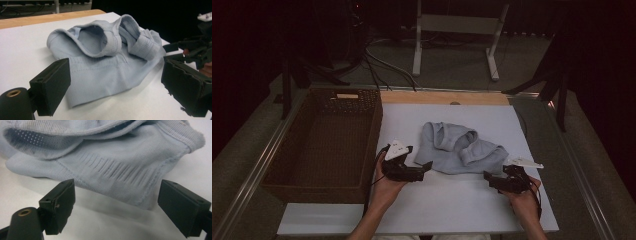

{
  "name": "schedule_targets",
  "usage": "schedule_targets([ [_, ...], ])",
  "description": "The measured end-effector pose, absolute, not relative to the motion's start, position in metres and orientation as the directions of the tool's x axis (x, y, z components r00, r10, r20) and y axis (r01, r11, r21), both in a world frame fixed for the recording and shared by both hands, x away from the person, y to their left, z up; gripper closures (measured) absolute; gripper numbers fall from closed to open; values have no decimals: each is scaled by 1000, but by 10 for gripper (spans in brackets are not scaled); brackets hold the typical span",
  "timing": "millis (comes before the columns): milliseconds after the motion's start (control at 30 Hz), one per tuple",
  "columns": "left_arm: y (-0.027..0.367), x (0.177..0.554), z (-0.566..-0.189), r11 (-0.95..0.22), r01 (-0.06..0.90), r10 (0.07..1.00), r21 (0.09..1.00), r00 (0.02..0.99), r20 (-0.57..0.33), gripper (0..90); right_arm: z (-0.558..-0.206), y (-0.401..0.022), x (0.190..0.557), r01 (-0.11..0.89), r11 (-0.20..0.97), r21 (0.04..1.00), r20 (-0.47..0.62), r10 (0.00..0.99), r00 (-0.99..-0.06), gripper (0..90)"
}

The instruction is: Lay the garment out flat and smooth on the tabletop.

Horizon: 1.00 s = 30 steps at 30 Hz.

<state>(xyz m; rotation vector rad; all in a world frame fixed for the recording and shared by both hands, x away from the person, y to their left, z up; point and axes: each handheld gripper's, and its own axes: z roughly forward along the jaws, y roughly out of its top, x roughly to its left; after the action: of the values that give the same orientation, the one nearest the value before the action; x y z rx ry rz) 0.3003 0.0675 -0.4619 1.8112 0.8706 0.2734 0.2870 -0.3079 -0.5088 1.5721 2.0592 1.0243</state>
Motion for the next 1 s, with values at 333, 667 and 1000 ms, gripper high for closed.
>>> schedule_targets([
  [333,70,289,-463,-191,425,660,885,723,-205,108,-513,-301,292,701,147,698,117,942,-313,248],
  [667,71,281,-466,-180,421,648,889,731,-215,108,-506,-299,285,683,148,716,105,943,-315,708],
  [1000,75,279,-466,-174,420,655,891,725,-214,108,-493,-288,273,652,167,739,123,919,-375,791],
])
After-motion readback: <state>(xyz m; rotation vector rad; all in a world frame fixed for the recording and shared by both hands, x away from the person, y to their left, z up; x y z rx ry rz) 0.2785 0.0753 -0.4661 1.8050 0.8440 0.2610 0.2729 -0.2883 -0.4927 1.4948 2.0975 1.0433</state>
